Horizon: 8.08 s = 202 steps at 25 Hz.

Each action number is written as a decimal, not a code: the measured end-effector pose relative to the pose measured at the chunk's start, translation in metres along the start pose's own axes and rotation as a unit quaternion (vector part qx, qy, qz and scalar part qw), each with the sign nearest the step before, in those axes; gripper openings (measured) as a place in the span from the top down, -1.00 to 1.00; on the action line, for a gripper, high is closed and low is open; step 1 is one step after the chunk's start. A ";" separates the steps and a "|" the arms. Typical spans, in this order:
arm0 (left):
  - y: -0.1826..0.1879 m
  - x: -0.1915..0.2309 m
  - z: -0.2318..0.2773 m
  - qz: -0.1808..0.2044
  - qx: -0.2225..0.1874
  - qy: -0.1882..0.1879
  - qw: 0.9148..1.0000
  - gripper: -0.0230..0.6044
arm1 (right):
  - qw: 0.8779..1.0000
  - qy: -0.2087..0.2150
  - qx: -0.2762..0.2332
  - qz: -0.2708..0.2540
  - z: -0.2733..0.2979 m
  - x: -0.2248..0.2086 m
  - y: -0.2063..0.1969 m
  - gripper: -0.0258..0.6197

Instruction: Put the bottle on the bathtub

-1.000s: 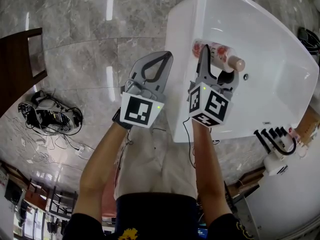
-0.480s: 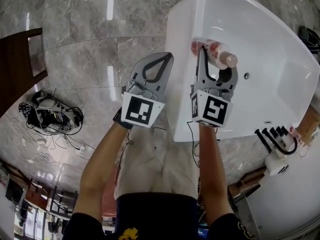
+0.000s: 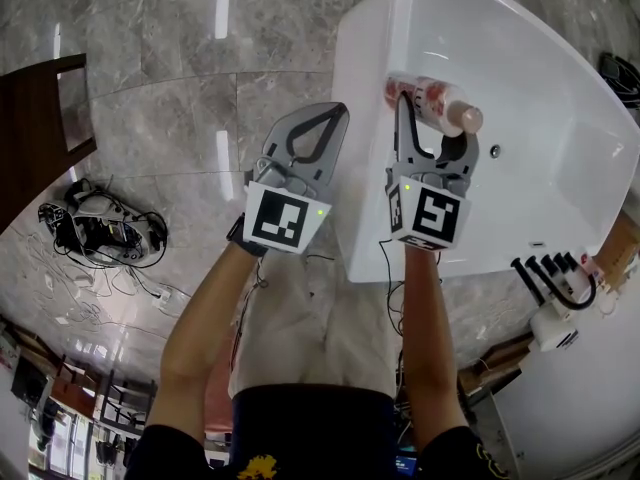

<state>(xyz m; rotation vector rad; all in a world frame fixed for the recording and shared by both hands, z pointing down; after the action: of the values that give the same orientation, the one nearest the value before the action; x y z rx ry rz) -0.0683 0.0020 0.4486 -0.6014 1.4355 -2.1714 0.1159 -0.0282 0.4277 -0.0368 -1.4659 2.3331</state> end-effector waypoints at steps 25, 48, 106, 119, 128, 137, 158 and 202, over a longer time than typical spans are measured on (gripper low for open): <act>-0.005 -0.006 -0.003 0.001 0.002 -0.003 1.000 0.87 | 0.990 0.118 -0.005 -0.072 0.000 -0.014 -0.007 0.20; -0.008 -0.014 0.004 -0.007 0.004 0.000 1.000 0.87 | 0.987 0.127 -0.005 -0.101 0.007 -0.015 -0.004 0.06; -0.011 -0.024 -0.003 -0.008 0.008 -0.004 1.000 0.87 | 0.972 0.205 0.025 -0.114 0.002 -0.024 -0.007 0.17; -0.015 -0.026 -0.003 -0.013 0.008 -0.003 1.000 0.87 | 0.960 0.242 0.044 -0.133 0.010 -0.021 -0.009 0.00; -0.013 -0.026 -0.004 -0.011 0.007 -0.003 1.000 0.87 | 0.969 0.219 0.043 -0.102 0.009 -0.027 -0.011 -0.04; -0.015 -0.031 -0.001 -0.010 0.008 -0.003 1.000 0.87 | 0.970 0.219 0.043 -0.097 0.004 -0.028 -0.016 -0.05; 0.178 -0.210 -0.180 -0.012 0.000 0.085 0.996 0.87 | 0.970 0.211 -0.046 0.110 -0.298 -0.105 0.074 0.92; 0.284 -0.286 -0.404 0.116 -0.072 0.027 0.990 0.87 | 0.989 0.083 -0.067 0.104 -0.546 -0.066 0.135 0.92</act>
<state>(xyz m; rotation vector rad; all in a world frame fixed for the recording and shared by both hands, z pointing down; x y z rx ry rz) -0.0389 0.3671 0.0108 -0.4026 1.6147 -1.9289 0.2572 0.3688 0.0499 -0.4284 -1.5976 2.3193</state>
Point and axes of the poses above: the fingertips, and each gripper's own axes: z forward along the fingers, x to its left, y out of its top, the point moved 10 cm from there along -z, backward along the fingers, and after that the axes turned 2 degrees about x, right-handed, at the moved point
